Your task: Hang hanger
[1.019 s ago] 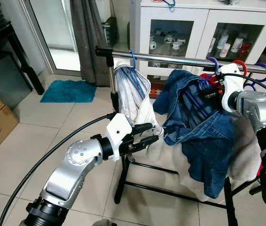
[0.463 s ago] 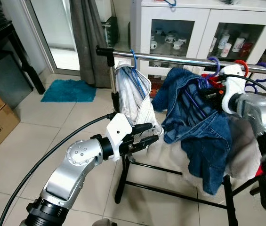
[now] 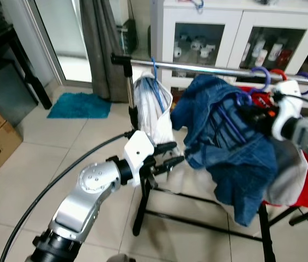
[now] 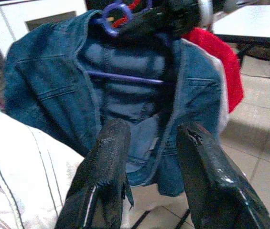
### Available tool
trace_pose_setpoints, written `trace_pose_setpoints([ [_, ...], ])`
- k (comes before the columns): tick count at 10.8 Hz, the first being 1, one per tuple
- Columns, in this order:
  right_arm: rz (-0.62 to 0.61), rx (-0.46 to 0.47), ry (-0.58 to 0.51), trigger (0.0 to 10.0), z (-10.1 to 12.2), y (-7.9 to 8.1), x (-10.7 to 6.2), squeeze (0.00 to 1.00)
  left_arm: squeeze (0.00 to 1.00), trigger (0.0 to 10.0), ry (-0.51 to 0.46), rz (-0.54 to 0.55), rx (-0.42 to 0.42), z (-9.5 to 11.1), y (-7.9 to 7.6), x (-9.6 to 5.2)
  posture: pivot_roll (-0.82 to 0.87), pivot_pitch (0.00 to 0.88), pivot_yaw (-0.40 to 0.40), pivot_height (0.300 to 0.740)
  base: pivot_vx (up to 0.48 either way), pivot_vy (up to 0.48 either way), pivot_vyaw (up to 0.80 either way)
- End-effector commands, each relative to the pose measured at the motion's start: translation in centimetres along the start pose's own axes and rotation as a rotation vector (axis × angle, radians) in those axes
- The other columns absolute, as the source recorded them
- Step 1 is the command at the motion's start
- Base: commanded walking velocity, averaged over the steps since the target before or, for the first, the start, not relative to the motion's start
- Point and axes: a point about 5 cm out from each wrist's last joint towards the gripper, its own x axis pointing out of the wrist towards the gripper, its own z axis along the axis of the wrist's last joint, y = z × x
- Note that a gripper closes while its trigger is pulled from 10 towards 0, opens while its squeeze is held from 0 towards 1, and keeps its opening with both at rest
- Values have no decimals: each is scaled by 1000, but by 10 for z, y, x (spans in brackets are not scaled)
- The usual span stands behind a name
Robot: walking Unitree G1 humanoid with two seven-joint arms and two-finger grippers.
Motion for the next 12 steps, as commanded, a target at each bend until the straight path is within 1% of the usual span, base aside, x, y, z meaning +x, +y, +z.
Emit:
trace_pose_setpoints([
  [1, 25, -66, -61, 0, 16, 5, -5, 0, 0, 10000, 26, 27, 9, -4, 3, 0, -84, 0, 50, 740, 0, 0, 0],
  [2, 57, -121, -42, 0, 13, 19, -13, 0, 0, 10000, 49, 99, 16, -9, 7, 1, -84, 0, 51, 740, 0, 0, 0],
  [3, 41, -131, -31, 0, 8, 24, -19, 0, 0, 10000, 52, 124, 8, -12, 8, 0, -85, 0, 52, 740, 0, 0, 0],
  [4, 29, -124, -31, 0, 5, 28, -24, 0, 0, 10000, 55, 131, 1, -13, 8, -1, -85, 0, 52, 740, 0, 0, 0],
  [5, -4, -107, -26, 0, -4, 38, -35, 0, 0, 10000, 60, 145, -9, -16, 7, -2, -85, 0, 52, 740, 0, 0, 0],
  [6, -27, -100, -22, 0, -11, 45, -42, 0, 0, 10000, 62, 166, -14, -18, 8, -2, -85, 0, 51, 740, -296, 0, 0],
  [8, -153, -26, -53, 0, -31, 64, -54, 0, 0, 10000, 67, 209, -33, -23, 10, -7, -85, 0, 47, 740, -298, 0, 0],
  [11, -278, 20, -66, 0, -53, 82, -54, 0, 0, 10000, 72, 242, -42, -26, 13, -10, -84, 0, 44, 740, -264, 0, 0],
  [12, -283, 21, -62, 0, -55, 84, -53, 0, 0, 10000, 73, 246, -44, -27, 13, -10, -84, 0, 43, 740, -255, 0, 0],
])
